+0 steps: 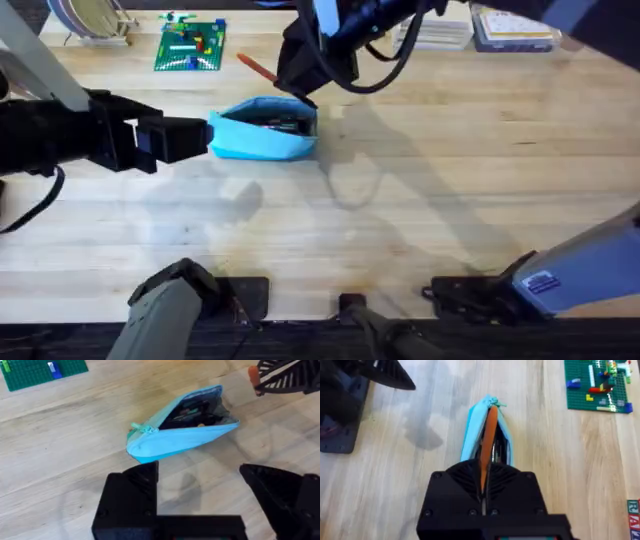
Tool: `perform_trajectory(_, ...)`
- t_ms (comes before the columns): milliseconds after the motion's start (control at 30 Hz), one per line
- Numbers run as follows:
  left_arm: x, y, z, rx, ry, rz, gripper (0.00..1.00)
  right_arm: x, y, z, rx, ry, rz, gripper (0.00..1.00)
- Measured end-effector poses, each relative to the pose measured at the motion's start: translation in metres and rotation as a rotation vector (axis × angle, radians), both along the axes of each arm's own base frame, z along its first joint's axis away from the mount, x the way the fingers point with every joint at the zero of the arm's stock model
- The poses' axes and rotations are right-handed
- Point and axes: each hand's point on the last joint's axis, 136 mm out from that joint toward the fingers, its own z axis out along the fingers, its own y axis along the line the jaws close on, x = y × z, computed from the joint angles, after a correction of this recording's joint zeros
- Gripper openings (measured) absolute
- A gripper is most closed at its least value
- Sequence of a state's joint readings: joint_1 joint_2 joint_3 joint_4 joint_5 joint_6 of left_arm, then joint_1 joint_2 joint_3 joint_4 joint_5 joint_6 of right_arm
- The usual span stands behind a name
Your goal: Unzip the bag, pick up the pens from the table one at a time and place them inside, then zip the bag closed.
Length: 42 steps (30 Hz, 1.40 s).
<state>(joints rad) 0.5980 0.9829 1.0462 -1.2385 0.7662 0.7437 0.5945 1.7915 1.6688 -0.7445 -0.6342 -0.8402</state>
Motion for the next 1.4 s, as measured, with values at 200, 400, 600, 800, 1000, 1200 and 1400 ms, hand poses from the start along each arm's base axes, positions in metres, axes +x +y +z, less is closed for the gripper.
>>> perform_trajectory(200, 0.0, 0.0, 0.0, 0.0, 0.0, 0.0, 0.994, 0.004, 0.003, -0.013, -0.015, 0.017, 0.004, 0.032)
perform_trajectory(400, 0.0, 0.0, 0.0, 0.0, 0.0, 0.0, 0.994, 0.009, 0.006, -0.038, -0.044, 0.06, 0.004, 0.032)
perform_trajectory(600, 0.0, 0.0, 0.0, 0.0, 0.0, 0.0, 0.994, 0.015, 0.01, -0.05, -0.049, 0.068, 0.004, 0.032)
perform_trajectory(800, 0.0, 0.0, 0.0, 0.0, 0.0, 0.0, 0.995, 0.021, 0.016, -0.057, -0.039, 0.055, 0.007, 0.032)
perform_trajectory(1000, 0.0, 0.0, 0.0, 0.0, 0.0, 0.0, 0.995, 0.023, 0.026, -0.063, -0.027, 0.038, 0.023, 0.032)
perform_trajectory(1200, 0.0, 0.0, 0.0, 0.0, 0.0, 0.0, 0.993, 0.025, 0.031, -0.074, -0.033, 0.043, 0.031, 0.032)
perform_trajectory(1400, 0.0, 0.0, 0.0, 0.0, 0.0, 0.0, 0.995, 0.025, 0.031, -0.091, -0.056, 0.075, 0.031, 0.032)
